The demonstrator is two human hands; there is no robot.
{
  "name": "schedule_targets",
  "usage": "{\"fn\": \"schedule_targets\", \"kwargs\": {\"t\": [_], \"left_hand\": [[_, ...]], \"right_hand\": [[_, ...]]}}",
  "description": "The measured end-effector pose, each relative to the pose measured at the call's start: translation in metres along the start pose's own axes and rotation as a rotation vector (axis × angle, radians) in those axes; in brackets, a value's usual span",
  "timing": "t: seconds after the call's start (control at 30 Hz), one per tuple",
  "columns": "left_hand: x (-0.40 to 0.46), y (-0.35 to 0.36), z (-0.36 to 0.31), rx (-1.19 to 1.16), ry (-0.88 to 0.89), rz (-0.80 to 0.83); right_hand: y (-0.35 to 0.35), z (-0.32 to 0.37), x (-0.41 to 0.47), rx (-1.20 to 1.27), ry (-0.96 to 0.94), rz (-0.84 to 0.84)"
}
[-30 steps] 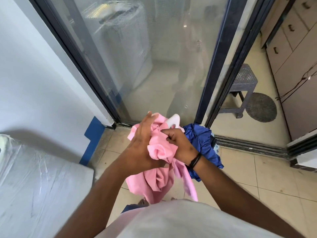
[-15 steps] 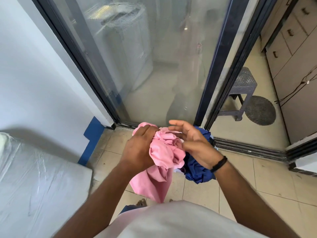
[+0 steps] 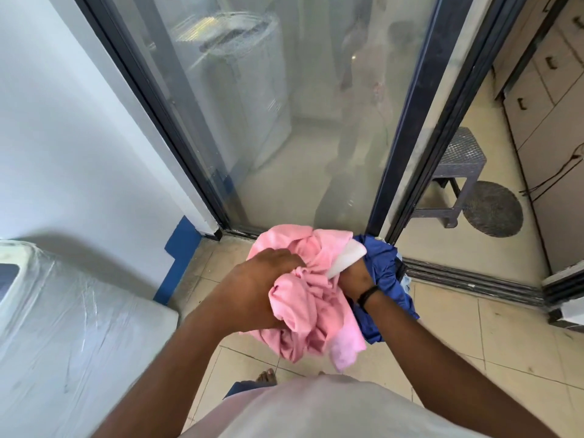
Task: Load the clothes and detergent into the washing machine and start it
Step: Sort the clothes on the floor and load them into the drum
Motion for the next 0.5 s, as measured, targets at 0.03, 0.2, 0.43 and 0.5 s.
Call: {"fn": "schedule_targets", "kwargs": {"t": [0.03,0.2,0.43,0.5], "left_hand": [[-0.001,0.005,0.009,0.041,-0.048,0.044],[-0.003,0.014,0.017,0.241,-0.101,-0.219],[0.01,-0.006,-0.008,0.311,-0.098,-0.388],[0.006,-0.004,-0.011,0.301,-0.118,-0.226]], "right_hand": [[-0.006,0.006,0.001,0.001,0.001,-0.001],[-0.033,0.075,-0.021,0.428,-0.357,0.076],[-0.044,0.098,-0.036,0.207,-0.557,0.352],[-0.041,0.099,-0.04,0.133,-0.626,0.361]]}}
Point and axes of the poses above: each hand's wrist, its own x-axis towards the middle knuckle, its own y-axis out of the palm, z = x × y, the point moved 4 cm from there along x, towards the middle knuckle
